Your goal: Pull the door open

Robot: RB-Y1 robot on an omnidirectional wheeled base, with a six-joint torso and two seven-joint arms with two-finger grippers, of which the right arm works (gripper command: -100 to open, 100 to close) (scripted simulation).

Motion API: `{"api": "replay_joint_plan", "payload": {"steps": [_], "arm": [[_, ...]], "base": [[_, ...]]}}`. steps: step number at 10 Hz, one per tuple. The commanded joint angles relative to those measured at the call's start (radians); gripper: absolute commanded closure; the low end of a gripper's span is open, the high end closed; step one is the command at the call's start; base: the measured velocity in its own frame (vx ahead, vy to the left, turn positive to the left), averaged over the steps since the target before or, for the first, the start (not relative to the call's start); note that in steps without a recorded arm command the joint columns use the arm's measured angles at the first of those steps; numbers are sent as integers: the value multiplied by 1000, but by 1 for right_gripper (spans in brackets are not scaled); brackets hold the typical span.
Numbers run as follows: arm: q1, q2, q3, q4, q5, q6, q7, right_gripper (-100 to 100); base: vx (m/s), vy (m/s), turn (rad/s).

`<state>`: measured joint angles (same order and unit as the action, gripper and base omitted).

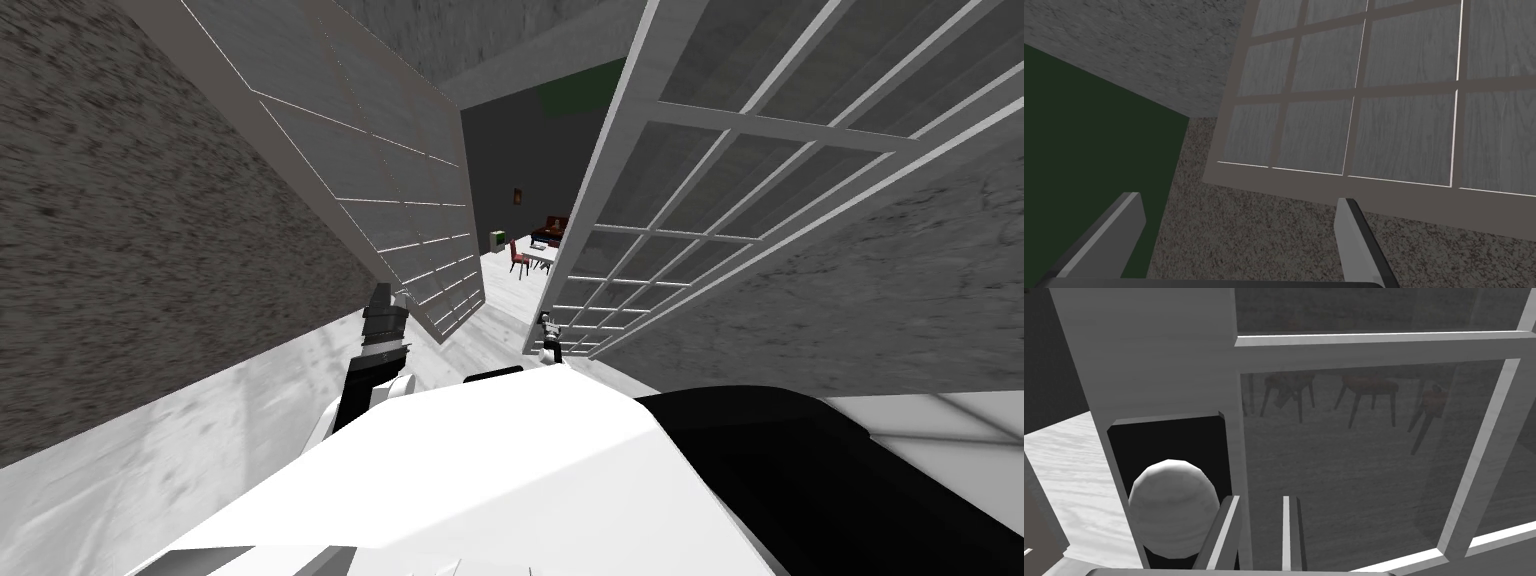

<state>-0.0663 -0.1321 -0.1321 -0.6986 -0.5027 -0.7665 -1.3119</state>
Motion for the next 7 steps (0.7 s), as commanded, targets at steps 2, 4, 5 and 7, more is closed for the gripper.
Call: {"api": "replay_joint_plan", "payload": {"steps": [2,4,5,7], "arm": [[-7,7,38,7,20,-22,-26,-100],[3,6,60,3,32,-39,-46,-100],[3,6,60,3,32,-39,-46,-100],[11,6,76,0,42,-53,-61,-100]], "base": [[-77,-23,97],[-114,-35,82],[-104,-26,34],[-72,-19,36]]}}
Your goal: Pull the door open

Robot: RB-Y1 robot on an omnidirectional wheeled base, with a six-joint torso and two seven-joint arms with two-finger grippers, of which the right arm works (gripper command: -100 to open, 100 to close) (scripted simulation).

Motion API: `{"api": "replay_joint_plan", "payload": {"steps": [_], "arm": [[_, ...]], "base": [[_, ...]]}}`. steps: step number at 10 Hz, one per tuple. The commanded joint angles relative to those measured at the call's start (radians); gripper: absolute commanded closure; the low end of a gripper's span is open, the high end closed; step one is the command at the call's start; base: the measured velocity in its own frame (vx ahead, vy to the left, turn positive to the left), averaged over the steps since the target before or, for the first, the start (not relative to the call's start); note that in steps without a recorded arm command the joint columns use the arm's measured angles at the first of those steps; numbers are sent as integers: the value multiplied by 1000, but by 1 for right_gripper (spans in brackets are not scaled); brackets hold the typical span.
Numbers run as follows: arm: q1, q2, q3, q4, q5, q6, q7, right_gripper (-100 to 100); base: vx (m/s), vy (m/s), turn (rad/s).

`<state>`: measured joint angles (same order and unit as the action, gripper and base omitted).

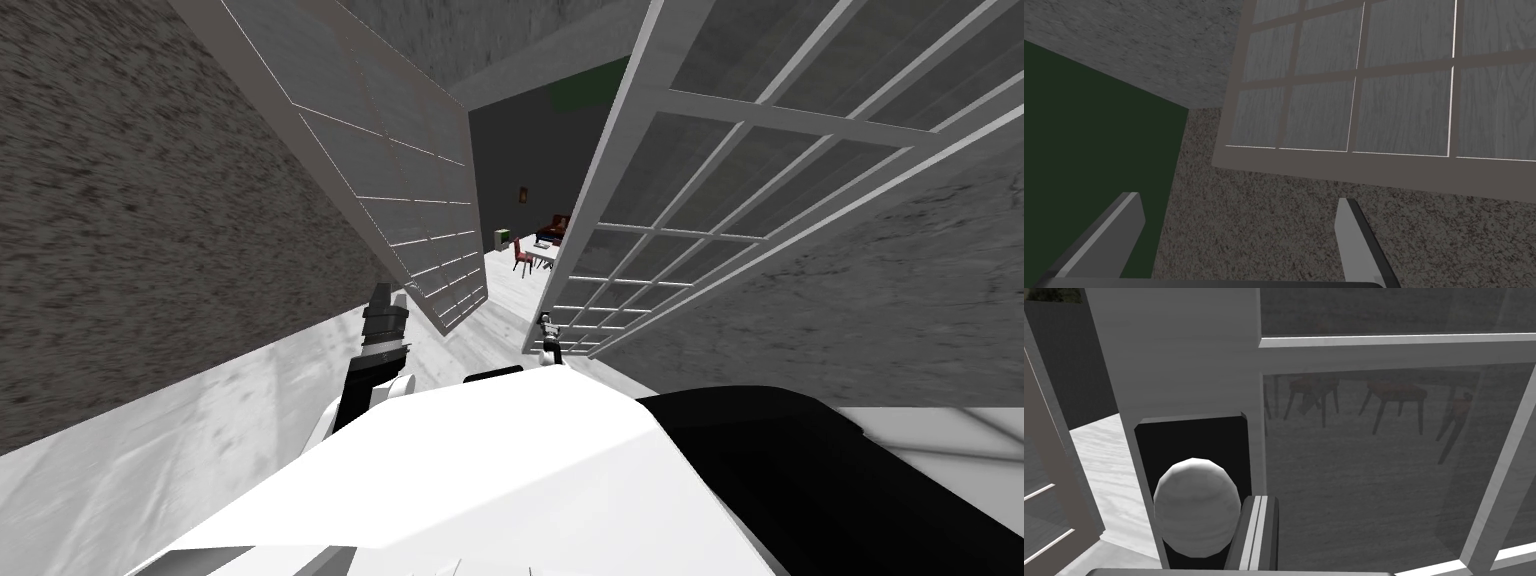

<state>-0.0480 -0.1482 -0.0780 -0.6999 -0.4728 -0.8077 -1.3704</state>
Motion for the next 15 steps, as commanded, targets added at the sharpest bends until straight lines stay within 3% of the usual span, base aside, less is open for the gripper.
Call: {"api": "replay_joint_plan", "payload": {"steps": [1,2,3,4,5,10,11,15], "arm": [[-4,22,29,0,16,-17,-9,-100],[2,1,9,4,6,-13,-9,-100],[-12,-4,-6,5,-7,10,-10,-100],[6,-9,-7,8,-5,-3,-11,-100],[6,-9,-7,8,-5,-3,-11,100],[6,-9,-7,8,-5,-3,-11,100],[8,-12,14,4,7,-5,-26,-100],[13,-18,59,-5,32,-9,-57,-100]], "base": [[-124,-60,66],[-53,-48,-35],[46,37,-83],[25,8,-88],[-13,-22,38],[-2,4,10],[-105,-19,102],[-198,-15,108]]}}
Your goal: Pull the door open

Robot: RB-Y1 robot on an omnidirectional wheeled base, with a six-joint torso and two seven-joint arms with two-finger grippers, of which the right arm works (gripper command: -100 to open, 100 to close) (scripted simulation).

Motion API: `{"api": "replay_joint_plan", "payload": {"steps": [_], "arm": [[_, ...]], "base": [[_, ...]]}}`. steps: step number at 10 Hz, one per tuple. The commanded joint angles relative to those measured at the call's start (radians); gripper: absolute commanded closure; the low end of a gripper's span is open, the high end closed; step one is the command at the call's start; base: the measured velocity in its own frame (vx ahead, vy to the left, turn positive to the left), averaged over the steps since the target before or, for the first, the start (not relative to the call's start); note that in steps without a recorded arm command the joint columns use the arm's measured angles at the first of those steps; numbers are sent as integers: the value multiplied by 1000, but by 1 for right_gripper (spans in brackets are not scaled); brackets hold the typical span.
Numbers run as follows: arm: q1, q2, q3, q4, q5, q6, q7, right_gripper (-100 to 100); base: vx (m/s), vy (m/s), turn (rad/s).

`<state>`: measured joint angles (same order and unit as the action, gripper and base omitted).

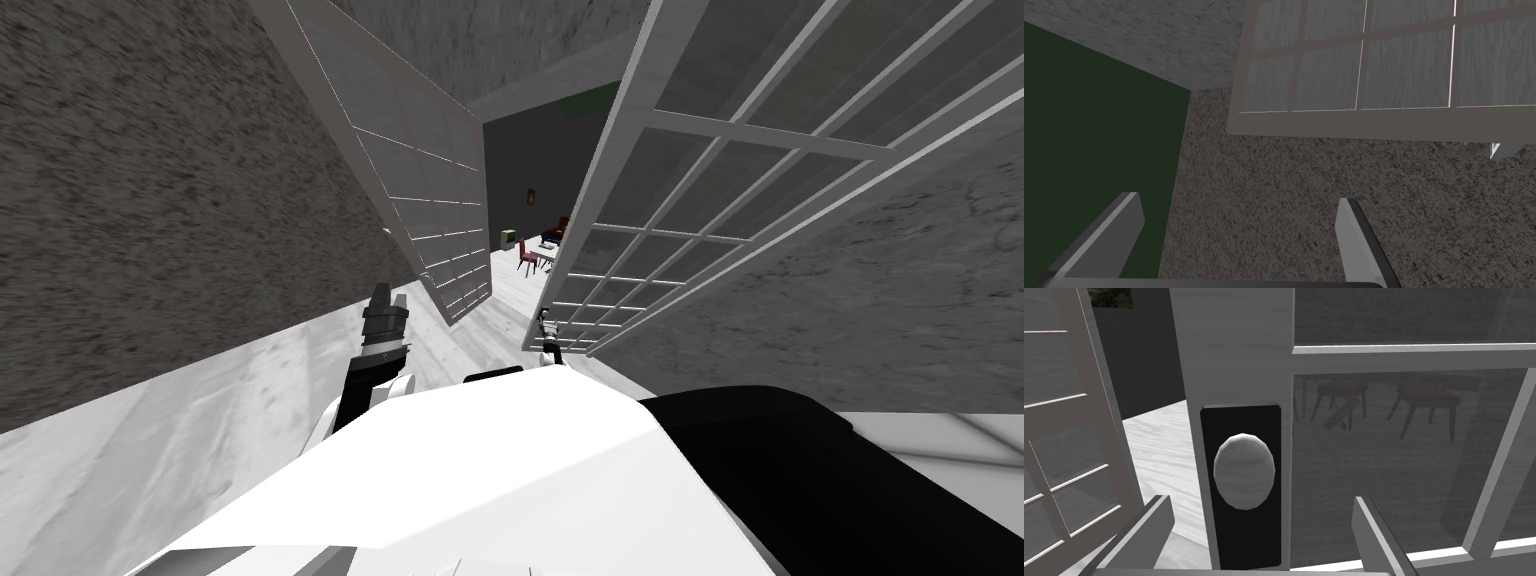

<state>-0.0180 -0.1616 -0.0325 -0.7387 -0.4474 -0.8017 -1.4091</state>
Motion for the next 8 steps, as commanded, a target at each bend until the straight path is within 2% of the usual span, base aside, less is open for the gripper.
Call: {"api": "replay_joint_plan", "payload": {"steps": [1,2,4,5,6,8], "arm": [[-17,-5,13,34,7,-15,-18,-100],[-15,-8,39,28,21,-18,-37,-100],[-12,-11,59,24,32,-19,-50,-100],[-16,-9,51,30,28,-21,-43,-100],[-9,-30,43,41,22,-30,-66,-100],[-9,-30,43,41,22,-30,-66,-100]], "base": [[-146,-8,31],[-172,-14,138],[-194,-65,77],[-95,-35,15],[144,-16,119],[124,7,49]]}}
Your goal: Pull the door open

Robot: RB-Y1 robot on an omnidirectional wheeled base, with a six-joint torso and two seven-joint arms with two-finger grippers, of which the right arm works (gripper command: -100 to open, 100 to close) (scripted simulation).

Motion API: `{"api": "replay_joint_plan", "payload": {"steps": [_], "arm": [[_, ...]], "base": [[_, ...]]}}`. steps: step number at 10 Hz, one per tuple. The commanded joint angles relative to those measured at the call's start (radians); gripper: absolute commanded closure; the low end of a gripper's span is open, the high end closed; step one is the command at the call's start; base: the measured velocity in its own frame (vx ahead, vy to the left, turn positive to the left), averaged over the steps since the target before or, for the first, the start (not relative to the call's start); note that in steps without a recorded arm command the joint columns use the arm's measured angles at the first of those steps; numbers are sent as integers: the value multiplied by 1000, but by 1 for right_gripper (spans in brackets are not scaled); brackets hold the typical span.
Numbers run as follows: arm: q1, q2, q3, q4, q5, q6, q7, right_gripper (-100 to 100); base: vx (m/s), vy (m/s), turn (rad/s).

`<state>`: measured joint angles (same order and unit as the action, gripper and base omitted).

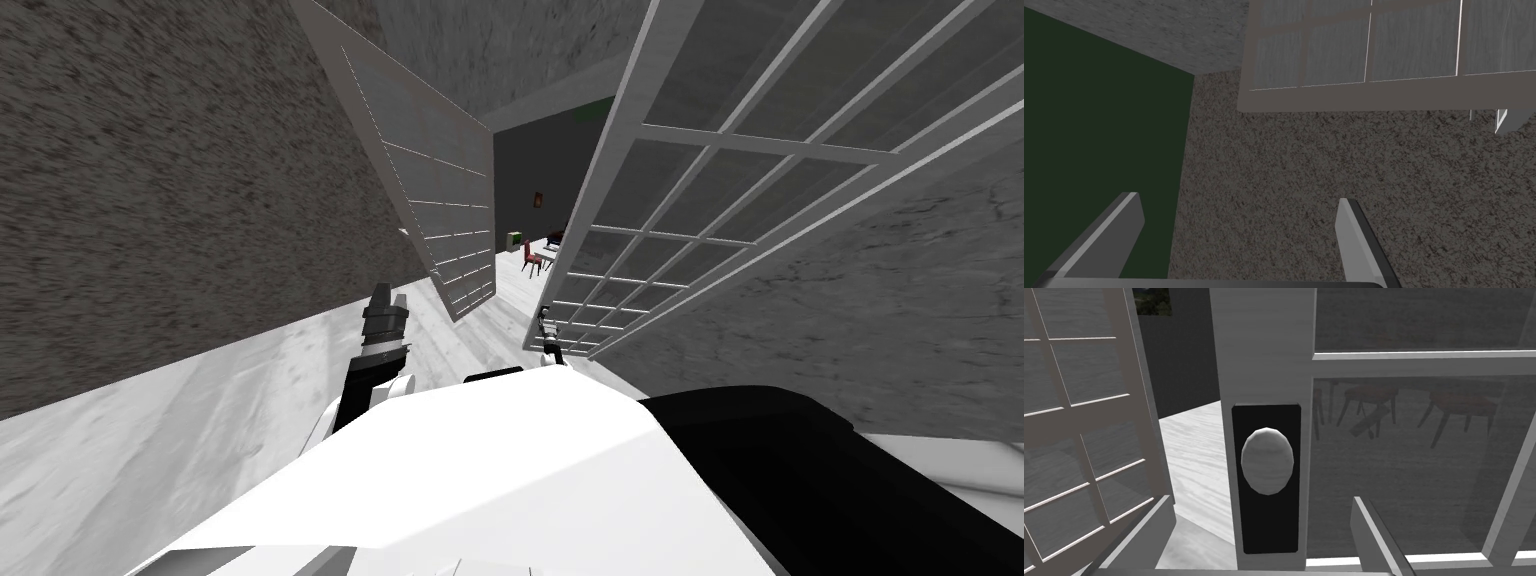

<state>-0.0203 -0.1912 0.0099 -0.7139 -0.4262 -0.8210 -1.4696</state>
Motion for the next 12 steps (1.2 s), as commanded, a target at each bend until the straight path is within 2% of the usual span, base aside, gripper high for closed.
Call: {"api": "replay_joint_plan", "payload": {"steps": [1,3,4,5,10,11,12], "arm": [[2,-25,-10,27,-8,-21,-28,-100],[10,-48,-20,37,-15,-31,-50,-100],[11,-41,-16,28,-13,-26,-42,-100],[11,-41,-16,28,-13,-26,-42,100],[11,-41,-16,28,-13,-26,-42,100],[21,-57,2,26,-3,-30,-65,100],[23,-61,7,26,0,-32,-71,100]], "base": [[175,23,121],[248,-40,145],[113,-23,24],[-20,2,-40],[-19,2,4],[-119,-2,109],[-187,-53,114]]}}
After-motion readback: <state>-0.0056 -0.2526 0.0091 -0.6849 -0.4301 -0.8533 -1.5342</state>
